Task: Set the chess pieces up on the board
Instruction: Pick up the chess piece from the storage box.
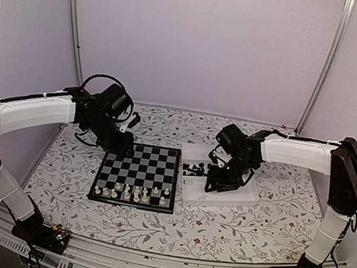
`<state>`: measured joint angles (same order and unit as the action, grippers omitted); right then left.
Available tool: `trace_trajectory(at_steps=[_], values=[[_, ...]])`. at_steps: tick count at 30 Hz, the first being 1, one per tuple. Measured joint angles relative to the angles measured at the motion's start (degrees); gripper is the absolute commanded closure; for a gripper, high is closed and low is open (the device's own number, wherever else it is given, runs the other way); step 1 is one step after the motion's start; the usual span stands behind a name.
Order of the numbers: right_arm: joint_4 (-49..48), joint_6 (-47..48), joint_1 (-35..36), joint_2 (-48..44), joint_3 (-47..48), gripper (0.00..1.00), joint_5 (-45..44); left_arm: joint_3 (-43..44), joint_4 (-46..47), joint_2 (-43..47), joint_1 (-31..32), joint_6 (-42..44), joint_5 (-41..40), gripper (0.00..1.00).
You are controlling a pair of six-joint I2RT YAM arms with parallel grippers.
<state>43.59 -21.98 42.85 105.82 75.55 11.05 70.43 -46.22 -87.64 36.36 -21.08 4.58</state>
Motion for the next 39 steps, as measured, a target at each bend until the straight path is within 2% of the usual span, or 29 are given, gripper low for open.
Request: trace_trajectory(at_steps=[18,32,39], values=[[0.4,-3.1,-1.1,9.2,3.6,0.57,7.1,-0.2,-0.2,-0.2,0.0,0.0,1.4,0.65],[-2.9,-5.8,-2.4,10.8,3.6,0.77,12.7,-0.2,-0.3,-1.0,0.0,0.1,2.3,0.64],[-3.0,-6.3,-2.4,11.1,3.7,0.79,13.2,-1.0,-0.2,-1.3,0.0,0.1,2.5,0.65]])
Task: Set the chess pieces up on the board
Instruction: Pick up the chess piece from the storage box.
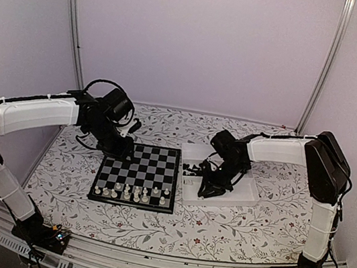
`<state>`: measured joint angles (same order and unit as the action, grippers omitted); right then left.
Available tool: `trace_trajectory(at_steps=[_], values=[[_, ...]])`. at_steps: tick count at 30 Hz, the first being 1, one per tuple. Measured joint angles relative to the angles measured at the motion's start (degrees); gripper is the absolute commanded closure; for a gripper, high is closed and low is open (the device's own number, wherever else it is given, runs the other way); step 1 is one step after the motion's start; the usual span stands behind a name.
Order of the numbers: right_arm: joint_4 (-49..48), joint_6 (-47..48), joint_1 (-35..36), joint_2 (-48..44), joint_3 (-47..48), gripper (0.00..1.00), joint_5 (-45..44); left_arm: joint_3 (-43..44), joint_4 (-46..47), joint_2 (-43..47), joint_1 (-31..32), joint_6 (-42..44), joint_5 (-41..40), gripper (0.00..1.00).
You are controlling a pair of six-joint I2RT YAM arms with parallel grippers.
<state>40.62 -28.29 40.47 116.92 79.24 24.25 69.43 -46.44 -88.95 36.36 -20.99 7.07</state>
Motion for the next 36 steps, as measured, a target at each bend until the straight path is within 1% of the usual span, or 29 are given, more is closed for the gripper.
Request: trace_trajectory(at_steps=[9,13,20,31,36], values=[[0.1,1.9,0.0,-0.1,4.9,0.81,-3.1,-1.0,0.2,-0.1,0.0,0.2,0.3,0.64],[0.5,3.0,0.0,-0.1,5.6,0.8,-4.5,-1.1,0.3,-0.1,0.0,0.4,0.5,0.64],[6.3,4.1,0.4,0.7,8.7,0.76,-6.1,-1.1,0.3,-0.2,0.0,0.4,0.7,0.64],[11.3,5.1,1.9,6.0,12.0,0.73,-6.6,-1.6,0.3,-0.2,0.0,0.4,1.0,0.64],[12.8,5.2,2.3,6.9,13.3,0.73,-7.0,-2.5,0.5,-0.2,0.0,0.4,1.0,0.64]])
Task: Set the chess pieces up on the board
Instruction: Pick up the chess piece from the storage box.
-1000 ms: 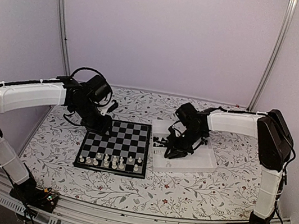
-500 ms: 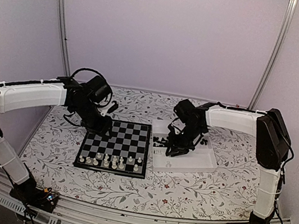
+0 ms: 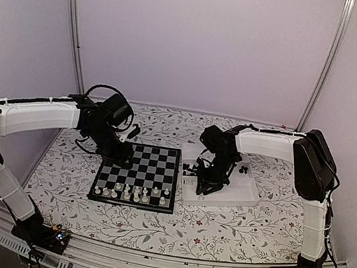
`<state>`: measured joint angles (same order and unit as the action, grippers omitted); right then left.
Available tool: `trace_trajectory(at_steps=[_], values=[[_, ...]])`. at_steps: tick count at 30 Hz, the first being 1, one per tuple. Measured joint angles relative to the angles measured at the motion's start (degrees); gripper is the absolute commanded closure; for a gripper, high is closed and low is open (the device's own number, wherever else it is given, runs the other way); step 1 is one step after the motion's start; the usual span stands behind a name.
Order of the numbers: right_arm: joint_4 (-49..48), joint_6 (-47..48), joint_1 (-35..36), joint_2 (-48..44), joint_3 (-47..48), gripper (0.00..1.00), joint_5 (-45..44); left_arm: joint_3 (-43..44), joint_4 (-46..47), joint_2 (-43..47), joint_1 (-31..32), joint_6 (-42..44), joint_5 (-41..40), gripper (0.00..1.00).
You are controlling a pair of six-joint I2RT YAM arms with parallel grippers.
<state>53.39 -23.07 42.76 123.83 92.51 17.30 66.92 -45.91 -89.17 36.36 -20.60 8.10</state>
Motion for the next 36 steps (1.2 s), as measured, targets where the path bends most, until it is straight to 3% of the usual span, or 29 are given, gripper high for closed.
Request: trace_trajectory(at_steps=[16,23,36], values=[[1.1,-0.4,2.0,0.0,-0.5,0.91,-1.0,-1.1,0.3,0.0,0.0,0.0,0.0,0.64],[0.2,-0.2,2.4,-0.6,-0.4,0.93,-2.4,-1.1,0.3,0.2,0.0,0.0,0.0,0.64],[-13.3,1.6,4.5,-10.2,-4.8,0.98,-3.9,0.9,0.1,1.4,0.0,-0.6,1.9,0.64]])
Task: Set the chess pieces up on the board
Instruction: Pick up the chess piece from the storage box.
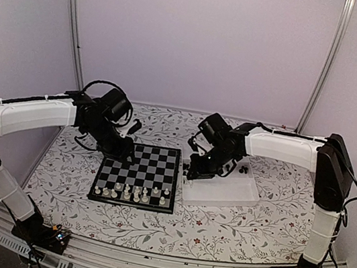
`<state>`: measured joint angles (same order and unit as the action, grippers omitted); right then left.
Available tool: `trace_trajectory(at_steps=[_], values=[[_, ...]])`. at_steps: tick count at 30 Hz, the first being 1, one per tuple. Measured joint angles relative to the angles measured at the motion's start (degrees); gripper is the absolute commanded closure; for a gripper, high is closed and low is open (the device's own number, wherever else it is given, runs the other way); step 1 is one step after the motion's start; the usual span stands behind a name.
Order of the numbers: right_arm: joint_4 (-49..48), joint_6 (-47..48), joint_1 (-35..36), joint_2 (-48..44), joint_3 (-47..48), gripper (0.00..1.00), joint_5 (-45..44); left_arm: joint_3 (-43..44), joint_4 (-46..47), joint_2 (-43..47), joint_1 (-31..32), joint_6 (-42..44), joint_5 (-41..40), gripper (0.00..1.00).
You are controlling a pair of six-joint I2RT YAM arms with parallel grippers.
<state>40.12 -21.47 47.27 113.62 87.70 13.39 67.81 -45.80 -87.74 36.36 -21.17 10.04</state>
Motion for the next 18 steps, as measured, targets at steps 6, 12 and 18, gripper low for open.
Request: trace_trajectory(at_steps=[6,12,18], values=[[-5.2,1.2,0.5,-1.1,-1.4,0.98,0.1,0.4,3.3,0.9,0.0,-0.1,5.8,0.63],[-9.1,-1.3,0.6,-1.8,0.4,0.98,3.0,-6.8,17.2,9.4,2.0,0.6,8.8,0.61],[-15.9,-11.8,-2.1,-1.9,0.1,0.98,11.7,-13.0,32.0,18.8,11.0,7.6,-0.8,0.6]])
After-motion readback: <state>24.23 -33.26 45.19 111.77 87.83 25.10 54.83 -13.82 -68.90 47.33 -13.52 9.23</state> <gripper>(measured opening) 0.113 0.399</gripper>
